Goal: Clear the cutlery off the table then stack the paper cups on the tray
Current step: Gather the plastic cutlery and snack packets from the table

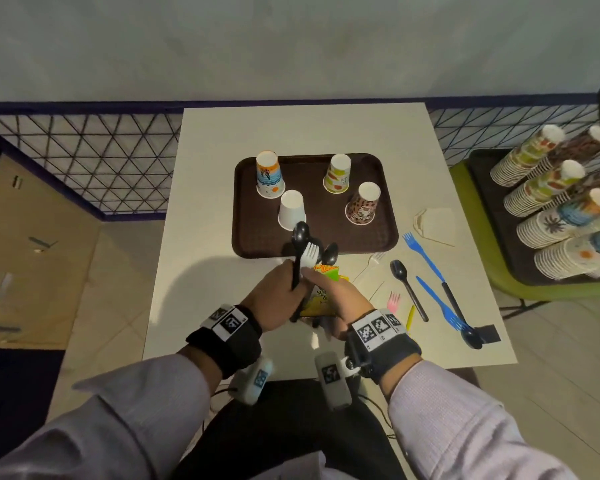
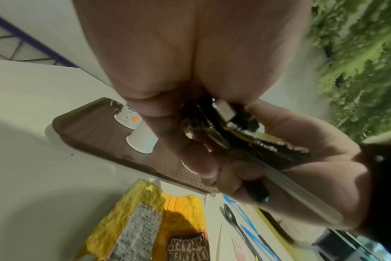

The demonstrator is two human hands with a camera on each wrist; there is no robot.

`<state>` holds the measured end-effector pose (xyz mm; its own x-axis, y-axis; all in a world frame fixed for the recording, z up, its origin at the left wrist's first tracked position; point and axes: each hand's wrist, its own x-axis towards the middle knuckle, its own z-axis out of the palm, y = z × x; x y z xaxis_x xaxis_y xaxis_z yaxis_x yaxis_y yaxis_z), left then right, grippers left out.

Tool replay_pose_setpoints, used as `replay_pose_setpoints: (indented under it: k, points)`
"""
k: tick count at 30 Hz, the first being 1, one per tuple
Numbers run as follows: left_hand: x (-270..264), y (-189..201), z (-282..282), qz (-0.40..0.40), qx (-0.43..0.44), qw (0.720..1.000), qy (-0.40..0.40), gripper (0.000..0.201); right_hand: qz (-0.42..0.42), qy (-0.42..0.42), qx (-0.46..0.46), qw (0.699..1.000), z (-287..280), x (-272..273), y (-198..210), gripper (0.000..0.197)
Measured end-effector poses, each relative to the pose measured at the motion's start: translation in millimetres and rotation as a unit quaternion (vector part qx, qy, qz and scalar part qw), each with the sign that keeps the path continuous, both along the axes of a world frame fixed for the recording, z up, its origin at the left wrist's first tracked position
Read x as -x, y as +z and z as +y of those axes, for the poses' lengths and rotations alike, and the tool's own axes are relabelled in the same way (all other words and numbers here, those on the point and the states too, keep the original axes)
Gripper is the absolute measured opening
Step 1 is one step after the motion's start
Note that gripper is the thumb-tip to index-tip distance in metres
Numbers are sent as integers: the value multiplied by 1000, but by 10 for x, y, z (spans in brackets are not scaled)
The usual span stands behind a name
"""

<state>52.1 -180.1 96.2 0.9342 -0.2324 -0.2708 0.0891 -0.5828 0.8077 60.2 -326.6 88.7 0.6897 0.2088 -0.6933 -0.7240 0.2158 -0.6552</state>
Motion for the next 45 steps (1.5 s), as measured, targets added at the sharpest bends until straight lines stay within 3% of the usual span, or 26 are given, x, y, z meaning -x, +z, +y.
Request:
replay_pose_setpoints:
  k: [3, 5, 8, 10, 12, 13, 15, 17, 20, 28, 32, 35, 38, 40, 42, 45]
  points:
    - [11, -62, -136, 5, -24, 999, -43, 39, 21, 12, 19, 1000, -58, 23, -39, 92]
    - [15, -79, -240, 4, -42, 997, -68, 31, 34, 29, 47, 998, -140, 20, -100, 100]
    - [13, -20, -406, 17, -67, 995, -71, 28, 46, 31, 77, 995, -257, 11, -98, 90]
    - [1, -32, -492, 22, -82, 994, -65, 44, 51, 18, 86, 995, -333, 16, -59, 77]
    - [-10, -90, -567, 28, -84, 994, -60, 57, 52, -19, 92, 994, -439, 6, -22, 52]
    - [-12, -139, -608, 24, -86, 994, -56, 57, 49, -37, 93, 994, -505, -7, -42, 39]
    - [-5, -159, -698, 6, -70, 997, -42, 39, 42, -61, 96, 993, -628, -40, -64, 30]
    - [16, -145, -791, -12, -33, 999, -25, 21, 26, -67, 106, 992, -718, -77, -65, 30]
    - [33, -159, -914, -5, 23, 999, 28, 32, 10, -62, 122, 991, -852, -131, -84, 24]
    - [22, -214, -1144, -74, -30, 989, 124, 19, -61, 11, 200, 978, -1021, -220, -29, 28]
    - [-24, -189, -1220, -103, -38, 986, 124, 30, -95, 59, 207, 972, -1054, -259, -112, 34]
    - [-47, -224, -1289, -127, -51, 983, 120, 24, -80, 52, 179, 979, -1131, -295, -60, 29]
    - [-73, -188, -1298, -106, -52, 991, 62, 10, -64, 40, 158, 985, -1217, -362, -101, 19]
    - [-70, -146, -1274, -83, -31, 996, 19, 17, -63, 16, 157, 985, -1295, -415, -129, 14]
    - [-65, -129, -1188, -60, -14, 996, 65, 25, -66, -2, 159, 985, -1380, -438, -140, 17]
    - [-115, -218, -921, -15, -48, 975, 214, 26, -72, -21, 175, 982, -1521, -417, -203, 22]
